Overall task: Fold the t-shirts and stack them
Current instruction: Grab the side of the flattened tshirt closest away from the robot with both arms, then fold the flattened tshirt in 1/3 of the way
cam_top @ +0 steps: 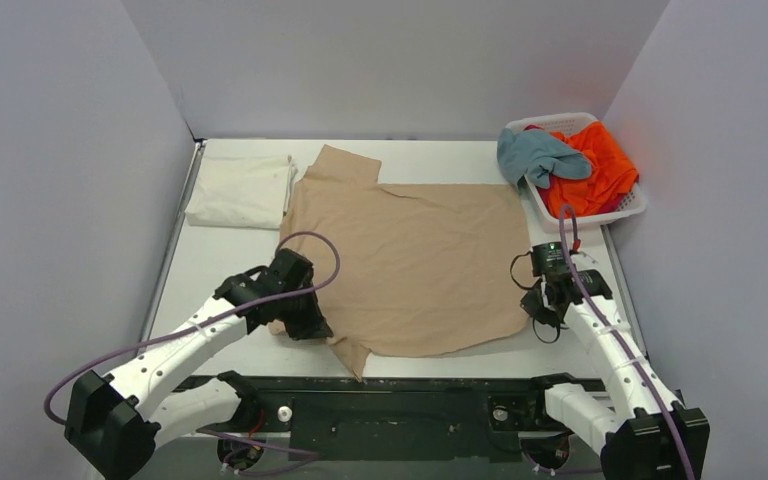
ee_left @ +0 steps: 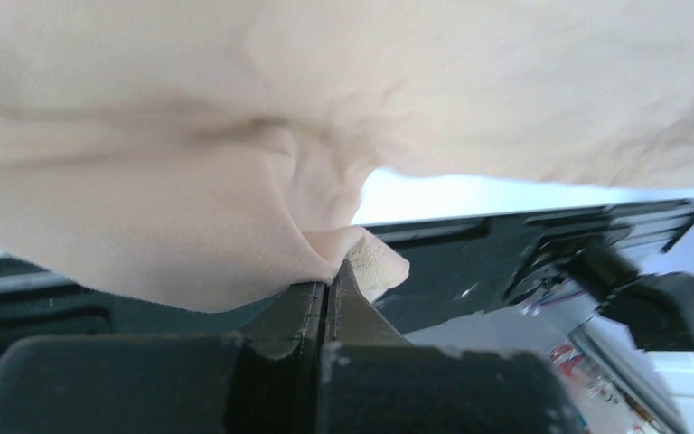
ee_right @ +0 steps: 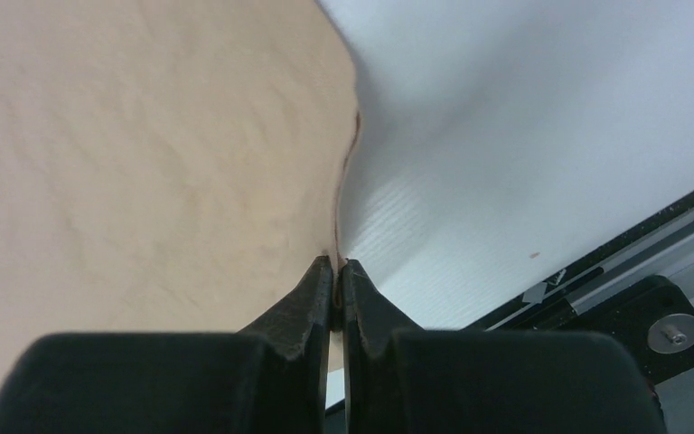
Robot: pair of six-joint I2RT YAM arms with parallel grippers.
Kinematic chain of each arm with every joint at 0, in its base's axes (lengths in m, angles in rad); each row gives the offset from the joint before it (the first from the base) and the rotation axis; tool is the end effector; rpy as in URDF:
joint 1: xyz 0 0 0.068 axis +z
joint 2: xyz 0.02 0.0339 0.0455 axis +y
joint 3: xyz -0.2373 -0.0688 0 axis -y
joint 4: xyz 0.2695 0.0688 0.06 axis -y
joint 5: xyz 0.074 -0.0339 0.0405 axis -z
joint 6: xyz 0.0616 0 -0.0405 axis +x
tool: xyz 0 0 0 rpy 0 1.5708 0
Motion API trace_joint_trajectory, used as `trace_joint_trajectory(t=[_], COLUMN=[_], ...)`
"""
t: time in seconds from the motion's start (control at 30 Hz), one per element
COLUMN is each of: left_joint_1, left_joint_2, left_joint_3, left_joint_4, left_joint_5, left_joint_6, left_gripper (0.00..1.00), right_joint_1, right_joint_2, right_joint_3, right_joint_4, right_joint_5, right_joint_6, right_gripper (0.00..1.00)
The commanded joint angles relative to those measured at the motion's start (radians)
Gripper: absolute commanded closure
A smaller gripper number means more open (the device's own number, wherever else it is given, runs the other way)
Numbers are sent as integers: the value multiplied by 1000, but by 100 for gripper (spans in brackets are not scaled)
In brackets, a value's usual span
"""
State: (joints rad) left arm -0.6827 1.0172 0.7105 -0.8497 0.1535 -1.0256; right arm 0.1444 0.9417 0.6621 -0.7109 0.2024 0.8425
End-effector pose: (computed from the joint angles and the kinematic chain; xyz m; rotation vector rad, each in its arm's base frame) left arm 0.1683 -0.1490 0.1677 -0.4519 2.8868 -0.6107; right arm 0.2290 0.0208 0.1763 0.9392 2.3558 0.1318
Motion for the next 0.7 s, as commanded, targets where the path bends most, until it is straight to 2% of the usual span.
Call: trace_joint_trajectory(t=[0.0,0.33,0.67], left_joint_1=[123,296,373], left_joint_2=[50,257,401], left_joint_3=[143,310,423], left_joint_4=[80,228,276], left_joint_5=[13,18,4], left_joint_6=[166,222,280], left_gripper=[100,100,100], right_joint_1=[-2,-24,-62], right_joint_2=[99,335,475], right_joint_3=[121,334,435], right_joint_4=[-5,56,105], right_joint_5=[18,37,38], right_joint_6=[-35,-62,-83], right_gripper=[100,100,100])
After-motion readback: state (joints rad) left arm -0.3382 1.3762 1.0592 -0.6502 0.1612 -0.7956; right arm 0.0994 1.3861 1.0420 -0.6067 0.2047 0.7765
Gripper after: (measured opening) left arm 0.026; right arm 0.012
